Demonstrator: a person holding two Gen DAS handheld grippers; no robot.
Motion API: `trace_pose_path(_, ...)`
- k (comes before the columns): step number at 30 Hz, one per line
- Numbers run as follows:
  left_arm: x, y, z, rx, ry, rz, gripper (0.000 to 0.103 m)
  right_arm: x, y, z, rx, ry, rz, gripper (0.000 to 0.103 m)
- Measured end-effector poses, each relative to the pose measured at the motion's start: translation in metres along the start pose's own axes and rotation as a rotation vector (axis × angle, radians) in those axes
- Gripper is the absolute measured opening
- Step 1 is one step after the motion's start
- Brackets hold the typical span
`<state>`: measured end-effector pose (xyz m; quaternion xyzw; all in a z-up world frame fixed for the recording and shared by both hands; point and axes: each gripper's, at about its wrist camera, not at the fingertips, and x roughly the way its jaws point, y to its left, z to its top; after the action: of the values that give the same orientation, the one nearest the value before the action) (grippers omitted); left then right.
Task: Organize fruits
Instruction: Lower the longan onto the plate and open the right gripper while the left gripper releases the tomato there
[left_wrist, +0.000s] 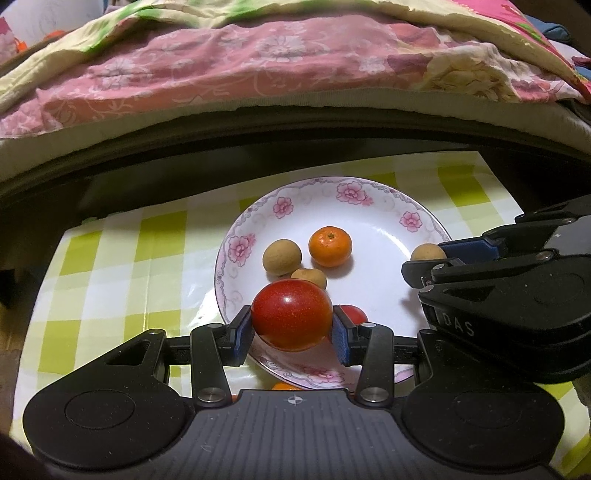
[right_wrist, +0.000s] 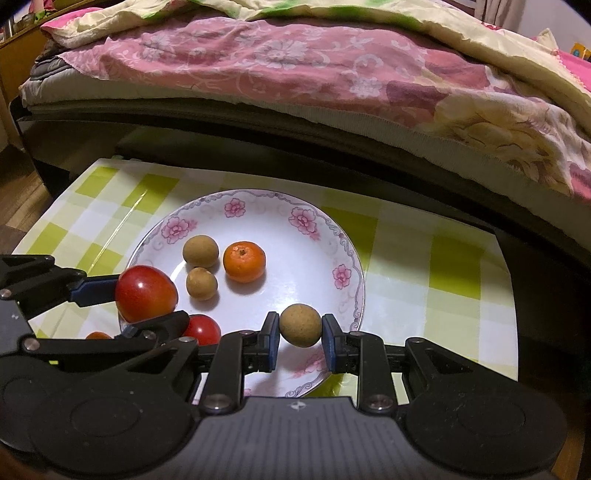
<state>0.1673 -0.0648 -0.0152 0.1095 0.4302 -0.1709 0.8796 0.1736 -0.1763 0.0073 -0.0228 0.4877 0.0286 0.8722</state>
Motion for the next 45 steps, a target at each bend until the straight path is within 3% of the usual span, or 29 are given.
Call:
trace_pose_path(24,0.005,0.003,0.006,-0.028,-0.018,-0.026,0.052,0.009,-0.009,0.008,0.02,0.003,-0.013,0.031)
trace_pose_path(45,-0.013,0.018,0.014,-0.088,-0.074,-0.041,0.061,-0.002,-0.018,0.007,0.101,-0.025,0.026,0.035)
